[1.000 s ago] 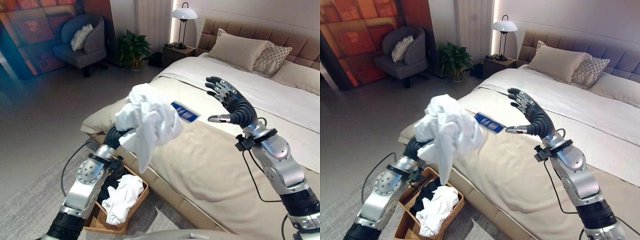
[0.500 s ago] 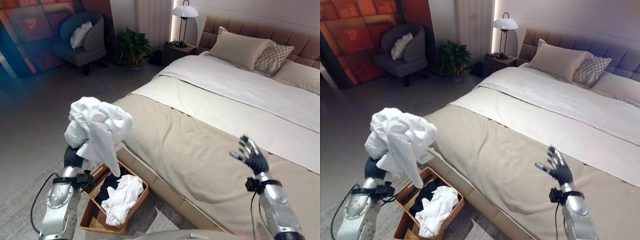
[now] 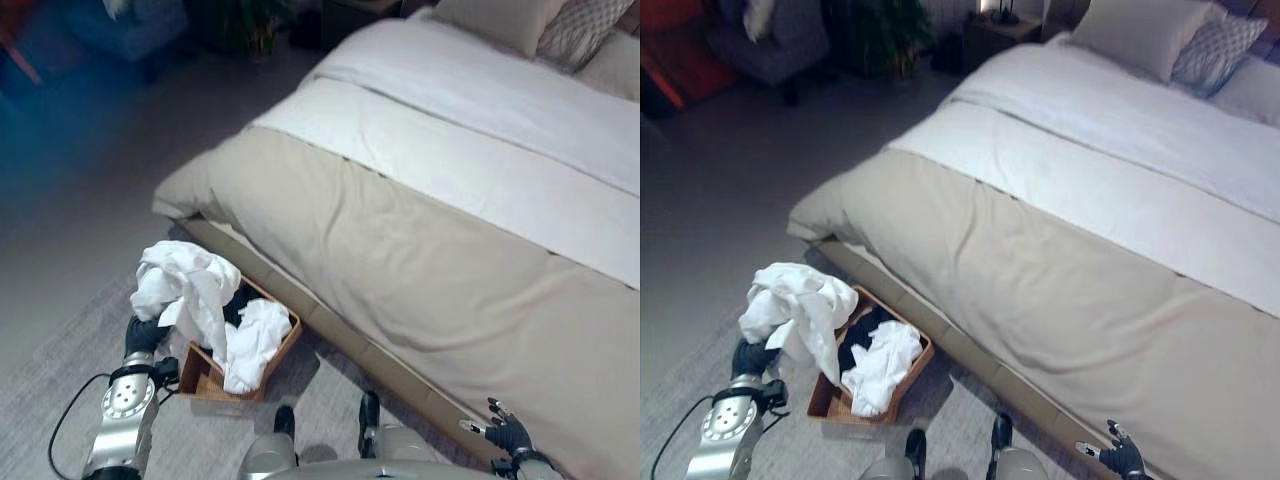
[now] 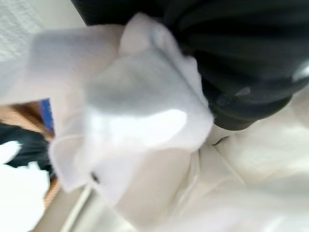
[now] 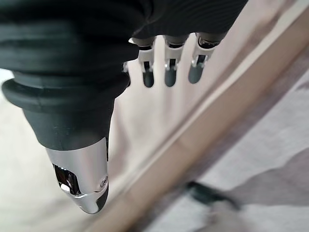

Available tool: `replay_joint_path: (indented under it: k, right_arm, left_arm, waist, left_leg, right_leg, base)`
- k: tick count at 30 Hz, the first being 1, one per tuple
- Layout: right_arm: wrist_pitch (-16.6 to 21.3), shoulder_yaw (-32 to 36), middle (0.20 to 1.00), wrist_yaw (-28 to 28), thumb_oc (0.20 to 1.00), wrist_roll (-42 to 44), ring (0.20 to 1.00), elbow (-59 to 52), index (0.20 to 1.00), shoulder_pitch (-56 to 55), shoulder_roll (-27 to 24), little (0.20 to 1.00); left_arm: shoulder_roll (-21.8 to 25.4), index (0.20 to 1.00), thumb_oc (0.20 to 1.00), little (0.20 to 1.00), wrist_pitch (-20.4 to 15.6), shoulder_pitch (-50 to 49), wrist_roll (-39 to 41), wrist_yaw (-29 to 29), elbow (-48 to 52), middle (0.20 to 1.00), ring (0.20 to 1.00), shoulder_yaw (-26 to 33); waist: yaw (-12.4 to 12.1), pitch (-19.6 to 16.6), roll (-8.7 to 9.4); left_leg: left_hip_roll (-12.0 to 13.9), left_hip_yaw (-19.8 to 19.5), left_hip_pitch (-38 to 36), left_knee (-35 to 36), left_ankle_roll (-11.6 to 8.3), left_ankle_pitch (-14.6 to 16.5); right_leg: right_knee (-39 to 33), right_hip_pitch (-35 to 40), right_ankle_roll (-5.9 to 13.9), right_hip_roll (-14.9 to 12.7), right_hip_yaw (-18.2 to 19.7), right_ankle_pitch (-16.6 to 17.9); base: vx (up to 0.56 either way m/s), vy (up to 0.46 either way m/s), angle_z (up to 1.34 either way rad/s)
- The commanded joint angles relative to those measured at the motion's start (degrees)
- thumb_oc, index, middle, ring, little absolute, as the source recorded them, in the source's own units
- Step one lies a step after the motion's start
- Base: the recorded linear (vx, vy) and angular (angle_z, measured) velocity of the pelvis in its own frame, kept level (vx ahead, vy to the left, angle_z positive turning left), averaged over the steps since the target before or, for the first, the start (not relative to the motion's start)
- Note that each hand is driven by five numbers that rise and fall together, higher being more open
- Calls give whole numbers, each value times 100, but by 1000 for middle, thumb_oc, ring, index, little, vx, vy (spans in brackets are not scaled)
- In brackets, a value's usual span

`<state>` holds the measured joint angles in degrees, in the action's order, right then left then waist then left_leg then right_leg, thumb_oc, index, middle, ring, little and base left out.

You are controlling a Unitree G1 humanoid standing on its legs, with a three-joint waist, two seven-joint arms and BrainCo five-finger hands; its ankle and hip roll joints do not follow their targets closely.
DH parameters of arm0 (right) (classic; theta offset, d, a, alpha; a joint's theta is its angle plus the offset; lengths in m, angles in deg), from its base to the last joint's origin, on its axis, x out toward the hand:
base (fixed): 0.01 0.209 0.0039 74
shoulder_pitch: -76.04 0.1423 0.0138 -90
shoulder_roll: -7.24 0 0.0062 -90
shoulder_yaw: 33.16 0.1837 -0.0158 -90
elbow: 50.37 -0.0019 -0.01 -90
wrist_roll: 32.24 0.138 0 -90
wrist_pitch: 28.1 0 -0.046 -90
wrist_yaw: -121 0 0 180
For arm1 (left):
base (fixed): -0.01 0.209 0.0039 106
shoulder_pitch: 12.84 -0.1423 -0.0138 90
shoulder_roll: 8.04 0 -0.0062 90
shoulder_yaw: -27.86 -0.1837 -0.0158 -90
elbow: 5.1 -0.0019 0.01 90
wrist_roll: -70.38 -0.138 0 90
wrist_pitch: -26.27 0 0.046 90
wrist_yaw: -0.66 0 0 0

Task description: Pick up clothes into the bucket

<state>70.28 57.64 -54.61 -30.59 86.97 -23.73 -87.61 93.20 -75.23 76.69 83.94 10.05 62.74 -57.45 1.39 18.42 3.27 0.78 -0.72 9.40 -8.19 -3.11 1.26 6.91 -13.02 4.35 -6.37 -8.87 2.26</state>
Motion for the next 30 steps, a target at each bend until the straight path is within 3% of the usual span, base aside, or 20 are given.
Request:
replay_joint_path:
  k: [1,12,16,17,18,19,23,30]
  right_arm:
    - [263,-297,1000,271,1000,7,1000,-238,1000,176,-239,1000]
    - [552,-772,1000,702,1000,377,1000,-582,1000,627,-269,1000]
    - [659,-867,1000,868,1000,531,1000,-817,1000,726,-311,1000]
    - [671,-884,1000,876,1000,557,1000,-892,1000,708,-331,1000]
    - [672,-869,1000,877,1000,559,1000,-901,1000,727,-324,1000]
    - [718,-911,1000,981,1000,630,1000,-891,1000,751,-335,1000]
    - [758,-1000,1000,1087,1000,721,1000,-913,1000,863,-353,1000]
    - [809,-1137,1000,1207,1000,784,1000,-931,1000,859,-297,1000]
  left_arm:
    - [322,200,200,200,-405,442,-76,576,-258,200,200,150]
    - [1221,200,200,200,-401,1884,73,1388,-1116,200,200,-328]
    - [1521,200,200,200,-414,2326,243,1585,-1313,200,200,-455]
    - [1571,200,200,200,-407,2364,282,1607,-1307,200,200,-462]
    - [1579,200,200,200,-409,2390,282,1608,-1301,200,200,-460]
    - [1673,200,200,200,-440,2531,445,1687,-1397,200,200,-467]
    - [1868,200,200,200,-479,2824,692,1788,-1497,200,200,-485]
    - [2061,200,200,200,-515,3096,909,1975,-1613,200,200,-497]
  waist:
    - [217,327,230]
    - [378,1137,620]
    - [489,1138,745]
    - [480,1138,756]
    - [501,1138,774]
    - [513,1138,815]
    - [542,1138,946]
    - [589,1138,1054]
  left_leg:
    - [-170,-306,684,-968,126,267]
    - [-49,-401,2554,-2111,110,366]
    - [-43,-463,3370,-2436,107,383]
    - [6,-516,3410,-2557,82,601]
    - [-28,-490,3530,-2514,101,401]
    - [35,-546,3732,-2677,73,624]
    - [67,-573,4229,-2821,53,640]
    - [76,-659,4564,-2784,32,622]
  right_leg:
    - [857,-176,250,-480,-54,-274]
    - [1533,-1883,247,-423,50,-229]
    - [1692,-2615,257,-417,14,-181]
    - [1787,-2657,304,-360,36,-339]
    - [1717,-2752,259,-399,8,-168]
    - [1801,-2944,326,-335,15,-295]
    - [1749,-3370,368,-292,-50,-183]
    - [1522,-3600,408,-271,-132,-63]
  base:
    - [-128,34,-1]
    - [-112,1,-8]
    - [-47,-3,8]
    - [-35,-4,23]
    - [63,-16,15]
    - [-14,-3,-7]
    - [10,-6,-7]
    - [5,0,4]
